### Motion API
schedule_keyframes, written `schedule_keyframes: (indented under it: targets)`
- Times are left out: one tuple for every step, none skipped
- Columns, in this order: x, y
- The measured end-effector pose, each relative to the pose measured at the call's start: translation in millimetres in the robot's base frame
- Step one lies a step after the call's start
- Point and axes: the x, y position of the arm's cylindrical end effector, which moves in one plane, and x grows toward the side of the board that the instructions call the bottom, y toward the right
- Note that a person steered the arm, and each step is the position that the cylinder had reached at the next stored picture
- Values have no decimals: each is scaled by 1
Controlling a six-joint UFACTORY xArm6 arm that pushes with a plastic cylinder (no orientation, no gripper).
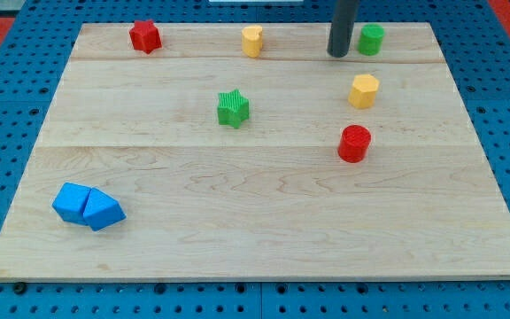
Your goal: Slide the green star towards the center left
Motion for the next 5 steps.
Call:
schedule_keyframes:
  targets:
    - [34,-53]
    - [66,-89]
    - [98,-82]
    - [104,-124]
    - [104,-178]
